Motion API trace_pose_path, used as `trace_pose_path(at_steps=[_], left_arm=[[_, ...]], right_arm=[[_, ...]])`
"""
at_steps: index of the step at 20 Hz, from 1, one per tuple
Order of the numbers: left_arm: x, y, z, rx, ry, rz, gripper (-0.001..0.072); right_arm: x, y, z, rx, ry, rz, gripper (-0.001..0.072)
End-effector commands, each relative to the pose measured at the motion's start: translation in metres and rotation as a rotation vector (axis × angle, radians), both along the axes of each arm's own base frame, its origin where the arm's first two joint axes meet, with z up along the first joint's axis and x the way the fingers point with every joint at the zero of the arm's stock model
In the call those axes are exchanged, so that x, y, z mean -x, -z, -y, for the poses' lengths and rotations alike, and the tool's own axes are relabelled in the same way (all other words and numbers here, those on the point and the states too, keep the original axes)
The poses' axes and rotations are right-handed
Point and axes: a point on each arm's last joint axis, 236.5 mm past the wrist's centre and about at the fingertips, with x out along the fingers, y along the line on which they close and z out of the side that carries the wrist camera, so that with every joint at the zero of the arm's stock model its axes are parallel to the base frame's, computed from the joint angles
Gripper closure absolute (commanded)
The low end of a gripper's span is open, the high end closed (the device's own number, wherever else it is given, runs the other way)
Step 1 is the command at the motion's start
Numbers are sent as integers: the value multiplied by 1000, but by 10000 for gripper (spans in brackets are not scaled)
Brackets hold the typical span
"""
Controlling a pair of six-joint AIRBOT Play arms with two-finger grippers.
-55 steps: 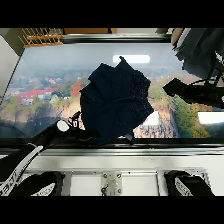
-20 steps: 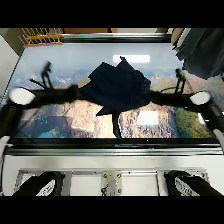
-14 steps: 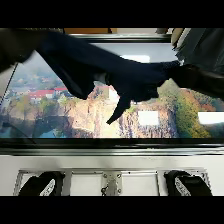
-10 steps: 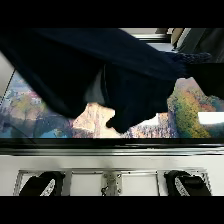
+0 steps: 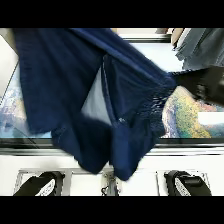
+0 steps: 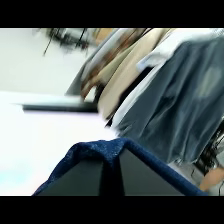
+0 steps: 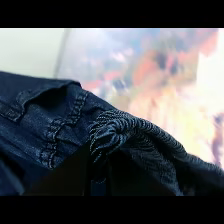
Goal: Fold the clothes and pants, and hang the long-sleeved shirts on hangers.
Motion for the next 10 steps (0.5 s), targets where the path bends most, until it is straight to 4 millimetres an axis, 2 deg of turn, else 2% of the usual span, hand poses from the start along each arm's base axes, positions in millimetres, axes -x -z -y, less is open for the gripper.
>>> trace_pose_path(at_steps=[1,3,5,7,10], left_arm=[[-94,114,10,4,11,-253,691],[-127,171,17,36,25,-373,691],[-148,210,23,81,34,-450,691],[-157,236,28,102,47,-509,691],[-150,260,32,82,84,-584,691]], right_arm=[[-48,103,6,122,-26,-281,657],[-79,149,6,141,-33,-364,657],[-114,183,10,144,-6,-374,657],[-136,201,14,154,22,-358,657],[-147,206,20,200,15,-310,657]])
